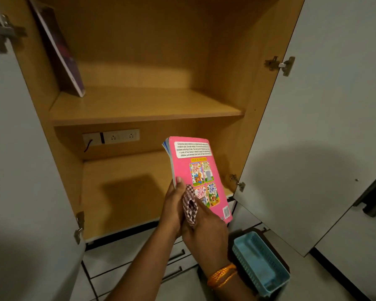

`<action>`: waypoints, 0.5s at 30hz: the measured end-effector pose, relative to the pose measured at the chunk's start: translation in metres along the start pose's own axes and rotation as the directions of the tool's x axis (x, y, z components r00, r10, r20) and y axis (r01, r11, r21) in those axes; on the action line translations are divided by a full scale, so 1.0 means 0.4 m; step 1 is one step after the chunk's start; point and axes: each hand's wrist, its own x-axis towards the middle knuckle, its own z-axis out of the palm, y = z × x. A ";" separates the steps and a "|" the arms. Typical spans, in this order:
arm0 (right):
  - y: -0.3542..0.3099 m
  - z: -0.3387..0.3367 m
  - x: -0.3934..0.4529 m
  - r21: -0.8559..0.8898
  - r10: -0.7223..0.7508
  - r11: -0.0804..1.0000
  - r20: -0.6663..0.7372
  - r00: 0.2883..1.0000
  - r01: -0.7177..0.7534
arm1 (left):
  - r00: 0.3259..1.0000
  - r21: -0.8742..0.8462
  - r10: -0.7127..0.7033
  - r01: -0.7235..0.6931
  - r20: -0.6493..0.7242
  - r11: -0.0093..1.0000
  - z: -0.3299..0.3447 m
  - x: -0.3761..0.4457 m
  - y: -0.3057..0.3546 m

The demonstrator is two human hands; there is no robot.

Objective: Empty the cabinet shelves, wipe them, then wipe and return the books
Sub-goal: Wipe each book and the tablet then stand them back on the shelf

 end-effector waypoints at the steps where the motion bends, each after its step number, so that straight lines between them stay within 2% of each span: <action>1: 0.006 -0.004 -0.001 0.087 0.009 0.996 0.028 1.000 -0.011 | 0.999 -0.001 -0.015 0.015 -0.035 1.000 -0.014 0.001 -0.002; 3: 0.021 -0.020 0.002 0.275 0.105 0.954 0.065 0.992 -0.119 | 0.992 0.010 -0.050 0.051 -0.113 0.999 -0.043 0.002 0.000; 6: 0.049 -0.048 0.037 0.510 0.343 0.780 0.139 0.929 -0.364 | 0.985 -0.011 -0.144 0.143 -0.097 0.990 -0.107 0.020 -0.014; 7: 0.059 -0.056 0.053 0.527 0.387 0.761 0.101 0.917 -0.379 | 0.985 -0.014 -0.153 0.152 -0.074 0.988 -0.123 0.023 -0.019; 8: 0.068 -0.065 0.069 0.508 0.401 0.785 0.018 0.916 -0.354 | 0.986 -0.012 -0.157 0.156 -0.056 0.988 -0.138 0.025 -0.025; 10: 0.071 -0.075 0.100 0.411 0.366 0.872 -0.183 0.913 -0.267 | 0.989 -0.018 -0.150 0.150 -0.010 0.989 -0.144 0.012 -0.018; 12: 0.061 -0.068 0.122 0.319 0.285 0.928 -0.275 0.918 -0.193 | 0.989 -0.016 -0.148 0.148 0.016 0.989 -0.147 0.005 -0.026; 15: 0.032 -0.022 0.117 0.222 0.083 0.974 -0.162 0.983 -0.046 | 0.991 -0.012 -0.131 0.131 -0.003 0.991 -0.125 -0.016 -0.027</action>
